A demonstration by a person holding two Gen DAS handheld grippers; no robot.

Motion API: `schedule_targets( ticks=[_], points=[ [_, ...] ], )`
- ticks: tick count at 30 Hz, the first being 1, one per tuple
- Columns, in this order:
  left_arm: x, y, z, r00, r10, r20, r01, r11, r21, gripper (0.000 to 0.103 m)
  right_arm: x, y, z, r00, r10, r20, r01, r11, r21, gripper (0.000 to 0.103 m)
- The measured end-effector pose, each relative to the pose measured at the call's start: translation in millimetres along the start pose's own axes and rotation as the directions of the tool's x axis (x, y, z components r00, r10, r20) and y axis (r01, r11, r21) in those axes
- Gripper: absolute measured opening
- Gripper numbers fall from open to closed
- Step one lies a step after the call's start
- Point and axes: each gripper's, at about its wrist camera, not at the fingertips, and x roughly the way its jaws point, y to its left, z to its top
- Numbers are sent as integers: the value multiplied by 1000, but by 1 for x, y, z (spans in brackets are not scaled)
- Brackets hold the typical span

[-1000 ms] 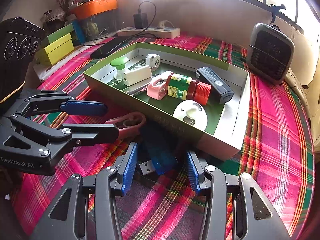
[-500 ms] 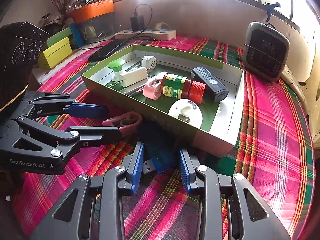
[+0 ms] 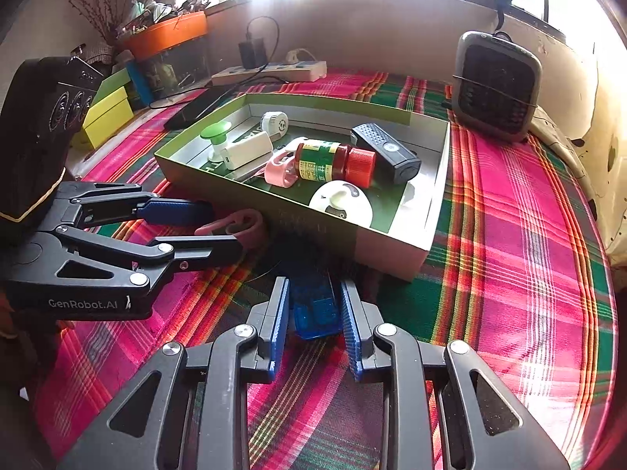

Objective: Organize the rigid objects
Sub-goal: 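Close the left gripper on the pink clip while the right gripper grasps the blue USB stick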

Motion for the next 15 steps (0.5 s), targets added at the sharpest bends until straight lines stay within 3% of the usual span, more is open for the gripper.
schedule_targets(
  ticks=[11, 15],
  points=[
    [3, -3, 2, 999, 37, 3, -37, 999, -3, 47, -14, -9, -14, 999, -38, 3, 38, 997, 72, 26],
    [2, -2, 1, 998, 57, 7, -57, 998, -9, 38, -20, -15, -20, 999, -52, 6, 51, 994, 98, 26]
  ],
)
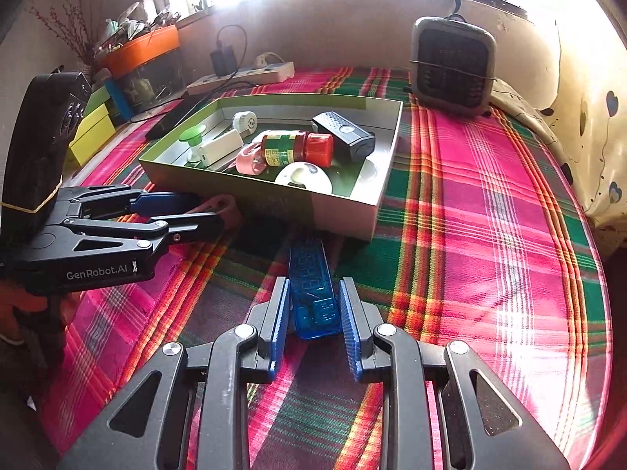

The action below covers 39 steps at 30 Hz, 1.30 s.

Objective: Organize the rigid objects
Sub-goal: 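Close the left gripper on the pink clip while the right gripper grasps the blue USB stick, then lift the pink clip and blue USB stick toward the tray with both grippers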

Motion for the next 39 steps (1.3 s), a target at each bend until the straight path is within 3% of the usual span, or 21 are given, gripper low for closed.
schedule_targets(
  ticks=[2, 9, 39],
  points=[
    [-1, 2, 0, 1000, 7, 0, -7, 1000, -9, 30, -2, -1, -2, 1000, -3, 2, 3, 1000, 6, 26],
    [-5, 5, -5, 1000, 11, 3, -11, 999, -31, 23, -7, -4, -5, 1000, -7, 8, 7, 1000, 29, 26],
    [-34, 9, -37, 1000, 20, 8, -19, 997, -69, 22, -12, 23, -13, 999, 35, 11, -35, 999, 25, 26]
  ],
)
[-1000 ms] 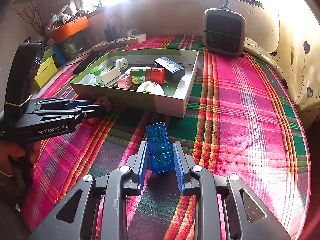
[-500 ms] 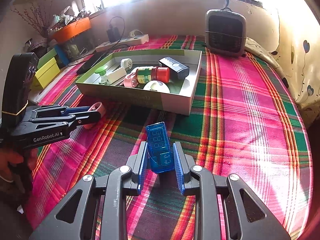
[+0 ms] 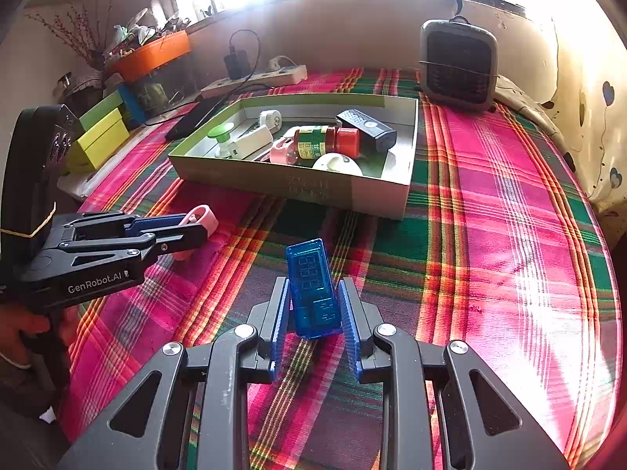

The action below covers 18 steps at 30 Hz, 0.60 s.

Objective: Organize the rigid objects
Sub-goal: 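Lift the pink clip and blue USB stick toward the tray with both grippers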

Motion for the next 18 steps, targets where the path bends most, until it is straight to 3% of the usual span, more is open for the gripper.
schedule_targets(
  ticks=[18],
  points=[
    [-21, -1, 4, 999, -1, 45, 1, 1000, 4, 22, -8, 16, 6, 999, 16, 31, -15, 1000, -5, 26]
  ],
)
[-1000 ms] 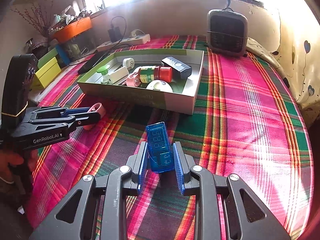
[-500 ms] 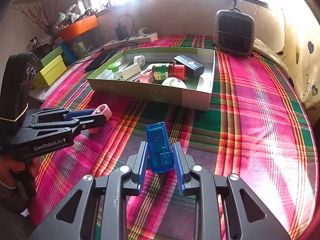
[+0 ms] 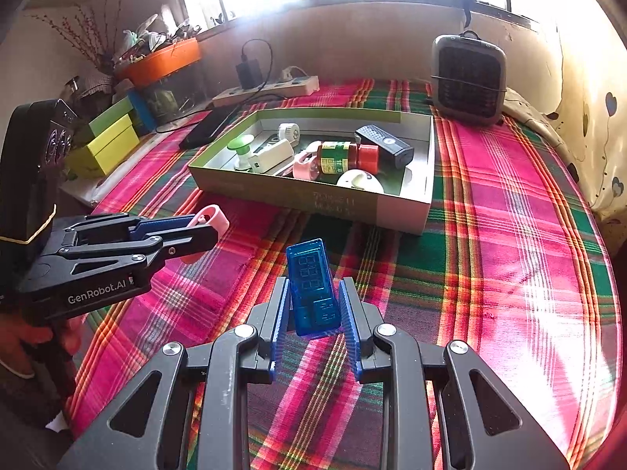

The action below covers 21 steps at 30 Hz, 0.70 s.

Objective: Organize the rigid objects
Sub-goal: 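Lift the pink clip and blue USB stick toward the tray with both grippers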

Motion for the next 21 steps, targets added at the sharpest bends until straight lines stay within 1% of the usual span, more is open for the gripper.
schedule_targets(
  ticks=[11, 21],
  points=[
    [-5, 1, 4, 1000, 3, 15, -3, 1000, 2, 22, -1, 4, 8, 1000, -3, 20, 3, 1000, 5, 26],
    [-7, 5, 15, 999, 7, 33, -7, 1000, 4, 22, -1, 6, 23, 999, -2, 46, 2, 1000, 2, 26]
  ],
)
